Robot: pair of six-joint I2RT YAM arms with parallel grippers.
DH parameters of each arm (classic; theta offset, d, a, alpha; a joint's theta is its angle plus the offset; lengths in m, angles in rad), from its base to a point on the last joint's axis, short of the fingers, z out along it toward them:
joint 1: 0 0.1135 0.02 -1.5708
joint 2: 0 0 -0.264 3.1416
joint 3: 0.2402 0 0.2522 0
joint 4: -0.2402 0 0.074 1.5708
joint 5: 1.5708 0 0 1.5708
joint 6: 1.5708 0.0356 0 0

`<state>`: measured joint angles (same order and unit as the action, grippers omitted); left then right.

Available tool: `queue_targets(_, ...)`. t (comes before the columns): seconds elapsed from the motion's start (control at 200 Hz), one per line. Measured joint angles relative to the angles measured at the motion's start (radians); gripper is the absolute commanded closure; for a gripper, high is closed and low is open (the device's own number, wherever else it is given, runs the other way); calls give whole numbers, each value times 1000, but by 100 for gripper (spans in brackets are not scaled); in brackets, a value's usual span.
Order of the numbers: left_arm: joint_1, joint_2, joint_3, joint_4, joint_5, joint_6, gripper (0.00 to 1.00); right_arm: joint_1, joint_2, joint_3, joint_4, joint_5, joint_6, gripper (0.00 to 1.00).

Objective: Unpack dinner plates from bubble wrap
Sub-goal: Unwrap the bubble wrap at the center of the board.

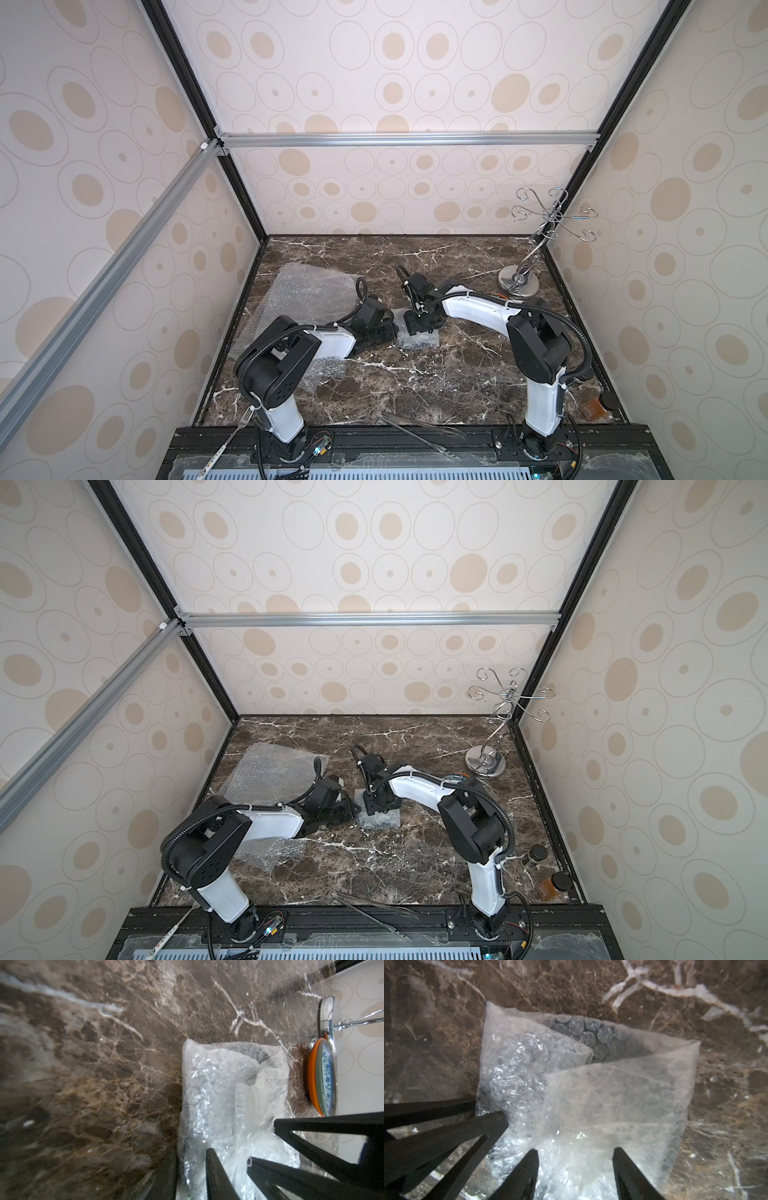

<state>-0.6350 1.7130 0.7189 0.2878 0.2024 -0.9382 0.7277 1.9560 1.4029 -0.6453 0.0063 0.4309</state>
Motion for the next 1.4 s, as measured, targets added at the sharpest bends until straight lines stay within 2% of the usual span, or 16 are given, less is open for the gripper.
queue_targets(0.125,0,0,0,3,-4,-1,90,0,0,0,4,9,3,57)
queue_targets(0.19,1,0,0,5,-8,-9,100,0,0,-1,8,13,0,68)
queue_targets(0.25,3,-2,4,16,-8,-10,100,0,0,-5,15,16,2,81)
queue_targets(0.295,3,-3,6,18,-10,-9,100,0,0,-8,23,18,6,86)
queue_targets(0.55,3,-4,6,16,-14,-9,100,3,-30,-26,40,17,9,100)
queue_targets(0.905,1,-23,6,8,-15,-9,100,-18,-118,-64,43,-1,8,100)
queue_targets(1.196,-1,-35,8,20,2,-9,100,-103,-229,-146,79,-89,10,100)
queue_targets(1.401,7,-35,0,-24,-29,-9,100,-172,-293,-190,87,-121,15,100)
